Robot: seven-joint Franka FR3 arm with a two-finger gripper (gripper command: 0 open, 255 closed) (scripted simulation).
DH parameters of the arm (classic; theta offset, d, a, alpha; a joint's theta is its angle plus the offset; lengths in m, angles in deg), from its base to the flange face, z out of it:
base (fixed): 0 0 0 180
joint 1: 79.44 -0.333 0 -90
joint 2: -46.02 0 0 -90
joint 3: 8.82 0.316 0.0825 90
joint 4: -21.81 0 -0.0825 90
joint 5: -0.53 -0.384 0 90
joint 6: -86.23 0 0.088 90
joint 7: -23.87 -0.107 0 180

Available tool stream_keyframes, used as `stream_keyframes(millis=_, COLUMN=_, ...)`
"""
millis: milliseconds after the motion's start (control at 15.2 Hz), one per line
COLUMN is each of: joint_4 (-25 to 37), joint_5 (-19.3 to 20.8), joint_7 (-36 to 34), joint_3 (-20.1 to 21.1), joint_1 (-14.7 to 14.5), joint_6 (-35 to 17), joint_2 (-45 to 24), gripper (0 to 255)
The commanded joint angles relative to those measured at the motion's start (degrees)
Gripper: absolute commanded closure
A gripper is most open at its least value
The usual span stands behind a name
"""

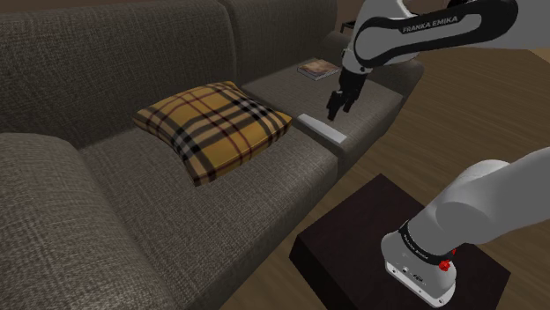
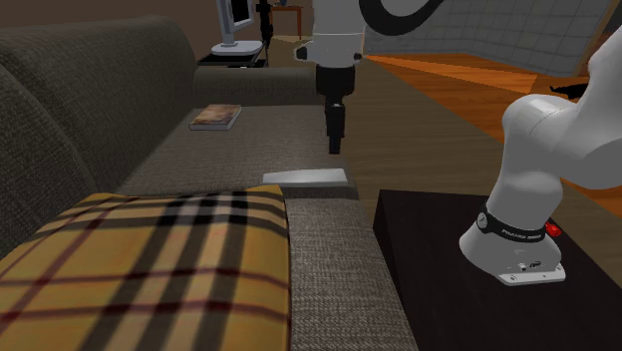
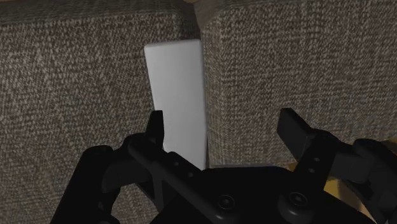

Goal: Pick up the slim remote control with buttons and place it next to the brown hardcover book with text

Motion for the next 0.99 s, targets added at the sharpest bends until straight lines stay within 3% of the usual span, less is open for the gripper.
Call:
stream_keyframes(millis=0, joint_4=1.0, joint_5=0.5, joint_7=1.3, joint_3=-0.3, joint_1=0.0, joint_6=-3.6, joint_2=-4.2, gripper=0)
stream_keyframes(millis=396, joint_4=5.7, joint_5=1.7, joint_7=4.4, joint_3=-0.8, joint_1=-0.1, joint_6=-12.0, joint_2=-16.6, gripper=0)
stream_keyframes(millis=924, joint_4=3.4, joint_5=1.3, joint_7=4.7, joint_3=-0.9, joint_1=-0.1, joint_6=-18.0, joint_2=-20.4, gripper=0)
